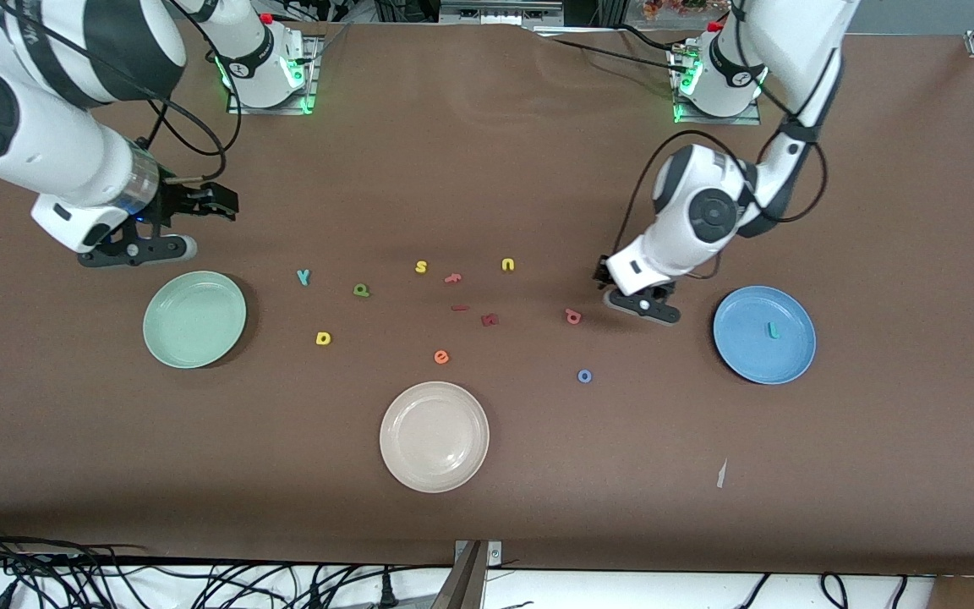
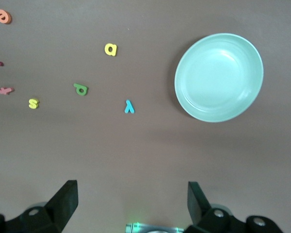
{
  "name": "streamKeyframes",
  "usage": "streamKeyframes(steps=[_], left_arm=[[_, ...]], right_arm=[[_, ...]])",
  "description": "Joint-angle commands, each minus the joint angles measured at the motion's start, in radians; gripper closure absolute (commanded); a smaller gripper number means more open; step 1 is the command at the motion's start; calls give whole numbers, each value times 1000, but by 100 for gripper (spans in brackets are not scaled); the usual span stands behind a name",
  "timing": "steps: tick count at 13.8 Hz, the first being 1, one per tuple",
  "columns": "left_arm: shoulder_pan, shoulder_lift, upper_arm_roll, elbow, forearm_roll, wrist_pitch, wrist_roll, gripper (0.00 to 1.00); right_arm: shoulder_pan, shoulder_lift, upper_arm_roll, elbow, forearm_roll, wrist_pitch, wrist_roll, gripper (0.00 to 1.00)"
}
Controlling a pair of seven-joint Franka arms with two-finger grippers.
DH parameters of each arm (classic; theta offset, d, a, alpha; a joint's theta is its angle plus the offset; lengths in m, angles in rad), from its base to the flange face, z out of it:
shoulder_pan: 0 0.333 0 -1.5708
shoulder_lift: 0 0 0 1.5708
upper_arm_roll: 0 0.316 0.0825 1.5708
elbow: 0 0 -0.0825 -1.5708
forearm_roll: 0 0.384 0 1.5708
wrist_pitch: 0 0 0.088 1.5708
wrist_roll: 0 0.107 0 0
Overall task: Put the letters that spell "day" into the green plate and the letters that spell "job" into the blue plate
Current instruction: 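Grasp the pink letter with the left gripper while the right gripper reaches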
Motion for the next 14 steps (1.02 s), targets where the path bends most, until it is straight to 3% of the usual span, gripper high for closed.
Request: streamKeyframes(steps=[1, 8, 11, 14], left_arm=[[-63, 80, 10, 81, -35, 31, -72, 28], [-82, 218, 12, 215, -33, 118, -84, 28], [-82, 234, 12, 229, -32, 129, -84, 28], [-82, 234, 15, 229, -27, 128, -80, 27]], right_arm=[[26, -2, -1, -90, 15, 114, 16, 0], [116, 48, 3, -292, 15, 464, 157, 0], [165, 81, 3, -398, 7, 661, 172, 0], [207, 122, 3, -418, 4, 726, 172, 0]])
